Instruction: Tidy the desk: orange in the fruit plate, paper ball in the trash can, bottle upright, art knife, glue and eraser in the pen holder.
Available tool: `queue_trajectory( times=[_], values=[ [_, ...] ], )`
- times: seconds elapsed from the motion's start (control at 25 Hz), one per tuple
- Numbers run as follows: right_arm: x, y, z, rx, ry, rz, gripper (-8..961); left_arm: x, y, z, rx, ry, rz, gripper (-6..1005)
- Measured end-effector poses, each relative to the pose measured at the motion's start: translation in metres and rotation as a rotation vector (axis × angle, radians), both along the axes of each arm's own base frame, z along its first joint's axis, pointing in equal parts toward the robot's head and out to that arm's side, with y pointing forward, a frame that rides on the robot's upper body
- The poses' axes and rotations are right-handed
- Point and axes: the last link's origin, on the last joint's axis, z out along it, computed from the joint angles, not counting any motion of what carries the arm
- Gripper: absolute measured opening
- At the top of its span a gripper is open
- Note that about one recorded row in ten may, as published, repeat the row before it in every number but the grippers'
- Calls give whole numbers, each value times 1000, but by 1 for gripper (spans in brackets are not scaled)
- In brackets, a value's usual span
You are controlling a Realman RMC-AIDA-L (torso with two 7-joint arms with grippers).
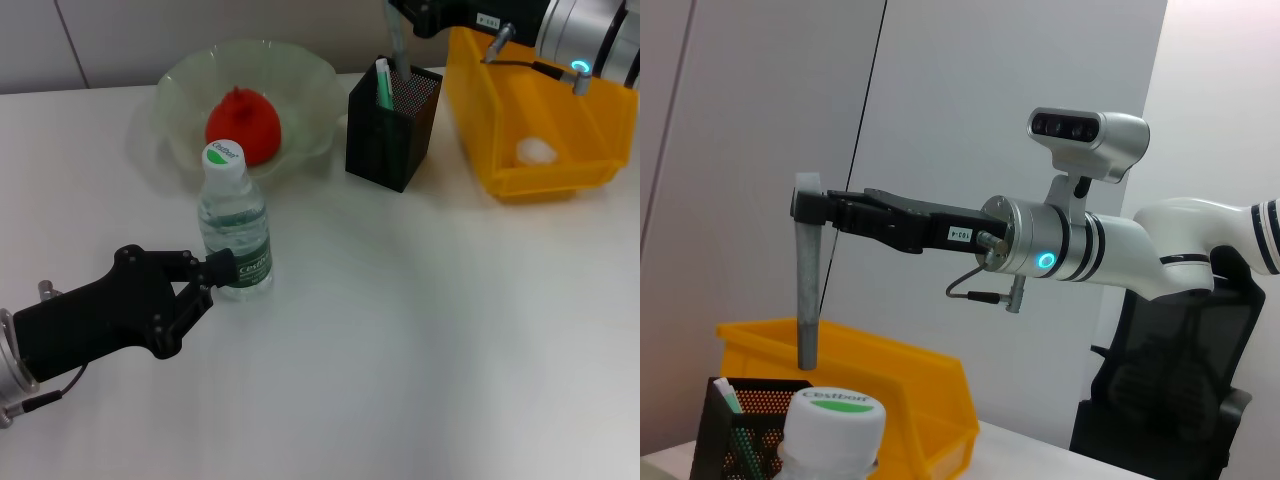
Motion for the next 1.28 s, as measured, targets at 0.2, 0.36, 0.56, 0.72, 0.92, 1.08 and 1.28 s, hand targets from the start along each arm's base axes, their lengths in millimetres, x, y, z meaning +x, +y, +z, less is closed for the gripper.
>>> queue_trajectory(
  times=[0.2,0.36,0.56,0.72,0.92,1.08,1.28],
  values=[
    [4,-1,-2,4,-1,-13,112,0,0,0,-1,0,-1,15],
    [7,-1,-4,5,-1,-25,115,0,0,-1,-1,-1,-1,15],
    [12,-3,-6,9,9,-42,118,2,1,-1,-1,-1,-4,15],
    [13,-3,-7,9,12,-51,121,2,2,-1,0,0,-5,15],
    [16,-2,-8,11,11,-69,125,2,2,-1,1,2,-4,14],
    [16,-2,-10,9,21,-76,128,2,2,-1,2,1,-4,14],
    [16,-2,-10,4,28,-82,131,1,2,-1,4,1,-2,14]
  ],
)
